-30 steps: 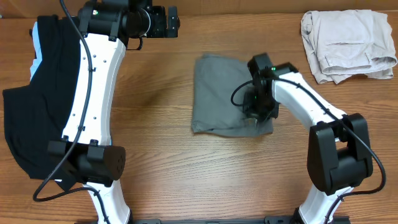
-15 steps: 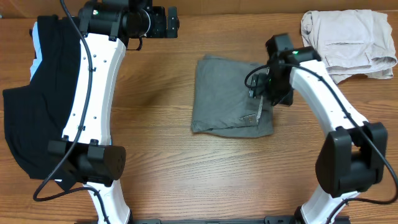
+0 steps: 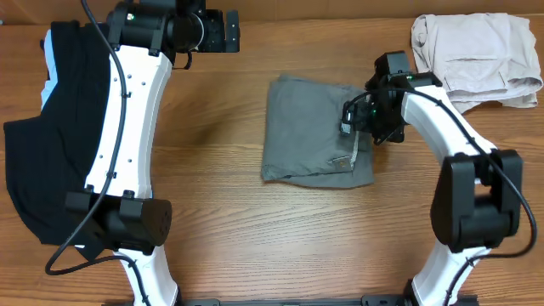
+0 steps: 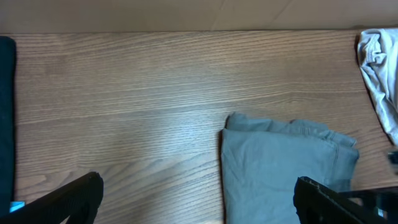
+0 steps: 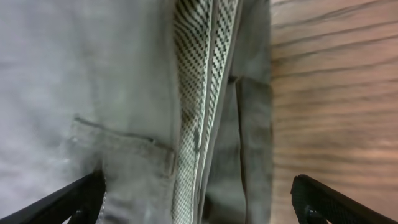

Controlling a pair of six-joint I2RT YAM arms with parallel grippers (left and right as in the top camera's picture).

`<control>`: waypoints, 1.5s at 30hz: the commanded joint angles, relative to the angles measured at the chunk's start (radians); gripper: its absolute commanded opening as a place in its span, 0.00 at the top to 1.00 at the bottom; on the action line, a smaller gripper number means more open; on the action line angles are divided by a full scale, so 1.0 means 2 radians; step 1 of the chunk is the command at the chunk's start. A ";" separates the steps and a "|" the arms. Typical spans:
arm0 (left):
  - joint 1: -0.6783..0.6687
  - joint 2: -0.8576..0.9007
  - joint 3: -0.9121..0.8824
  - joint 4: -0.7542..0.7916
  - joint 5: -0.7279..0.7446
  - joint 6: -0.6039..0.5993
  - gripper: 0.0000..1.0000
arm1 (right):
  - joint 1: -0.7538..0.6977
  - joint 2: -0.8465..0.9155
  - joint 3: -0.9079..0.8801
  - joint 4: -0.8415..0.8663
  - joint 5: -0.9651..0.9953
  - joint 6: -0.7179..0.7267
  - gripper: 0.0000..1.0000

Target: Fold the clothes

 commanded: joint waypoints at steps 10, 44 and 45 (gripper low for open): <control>0.002 0.007 0.007 -0.002 -0.009 0.012 0.00 | -0.001 0.077 -0.004 0.039 -0.060 -0.015 0.15; 0.002 0.007 0.007 -0.002 -0.009 0.011 0.00 | -0.180 -0.126 0.083 0.231 -0.265 0.172 0.96; 0.002 0.007 0.007 -0.002 -0.009 0.011 0.00 | -0.190 -0.126 0.083 0.251 -0.268 0.173 0.96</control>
